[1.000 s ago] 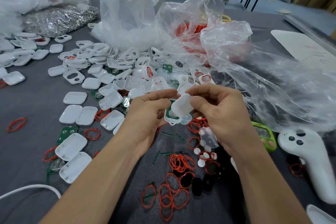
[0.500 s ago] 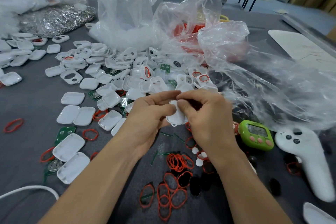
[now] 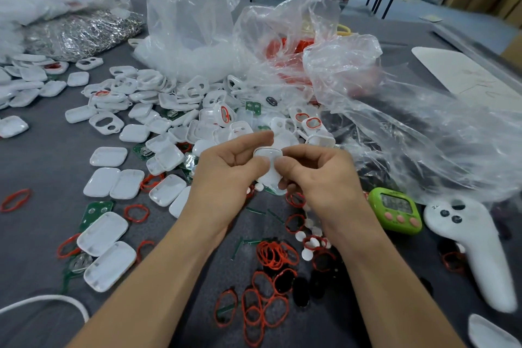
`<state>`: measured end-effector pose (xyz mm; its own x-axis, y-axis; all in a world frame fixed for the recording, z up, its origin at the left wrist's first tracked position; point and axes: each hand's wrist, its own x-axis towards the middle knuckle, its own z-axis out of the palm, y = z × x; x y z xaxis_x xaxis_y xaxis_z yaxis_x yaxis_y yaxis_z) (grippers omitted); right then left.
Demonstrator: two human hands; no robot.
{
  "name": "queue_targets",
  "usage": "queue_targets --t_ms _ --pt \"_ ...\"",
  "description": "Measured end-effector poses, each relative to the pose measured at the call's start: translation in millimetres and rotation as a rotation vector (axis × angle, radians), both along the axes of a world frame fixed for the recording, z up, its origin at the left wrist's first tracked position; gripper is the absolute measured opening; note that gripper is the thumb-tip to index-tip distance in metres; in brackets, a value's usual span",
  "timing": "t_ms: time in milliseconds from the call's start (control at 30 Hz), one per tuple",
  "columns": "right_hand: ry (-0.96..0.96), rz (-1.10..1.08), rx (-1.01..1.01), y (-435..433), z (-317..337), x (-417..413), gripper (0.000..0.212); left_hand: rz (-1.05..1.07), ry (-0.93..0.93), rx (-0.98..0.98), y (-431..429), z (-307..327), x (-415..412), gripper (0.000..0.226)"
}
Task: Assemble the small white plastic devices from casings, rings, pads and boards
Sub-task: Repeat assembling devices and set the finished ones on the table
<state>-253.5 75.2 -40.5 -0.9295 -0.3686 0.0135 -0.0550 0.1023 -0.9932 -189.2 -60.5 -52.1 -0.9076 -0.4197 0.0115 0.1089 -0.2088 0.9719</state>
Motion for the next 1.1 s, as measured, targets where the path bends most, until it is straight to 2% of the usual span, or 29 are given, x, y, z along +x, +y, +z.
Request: queue_targets --t_ms 133,433,467,633,733,833,900,1000,1100 --pt "0.111 -0.09 0.079 1.7 -2.4 -0.6 0.008 0.071 -0.075 0.013 2.2 -2.6 0.7 0.018" --pt "0.132 -0.101 0.091 5.1 -7.9 -3.0 0.008 0.029 -0.06 -0.109 1.6 -8.4 2.0 0.022" --pt "0.133 -0.111 0.091 4.7 -7.9 -4.2 0.005 0.017 -0.057 -0.085 2.9 -8.8 1.0 0.023" --pt "0.029 -0.156 -0.01 4.1 -5.4 -8.3 0.015 -0.113 -0.02 0.163 3.9 -1.7 -1.2 0.034" --pt "-0.039 -0.14 -0.03 3.4 -5.8 -8.4 0.012 -0.134 -0.012 0.208 1.1 -1.1 -1.1 0.035" --pt "-0.078 -0.119 -0.047 4.2 -2.9 -7.8 0.021 -0.154 -0.017 0.21 -1.6 -1.5 -0.2 0.038" --pt "0.052 -0.156 0.033 5.2 -2.6 -5.2 0.014 -0.14 -0.014 0.202 -1.8 -2.4 -0.2 0.038" --pt "0.396 -0.219 0.238 4.0 -0.2 3.9 0.014 -0.109 -0.002 0.22 -0.3 -3.0 -0.2 0.038" --pt "0.455 -0.119 0.327 2.2 4.5 10.7 0.024 -0.076 0.004 0.249 -2.1 -3.2 -0.1 0.041"
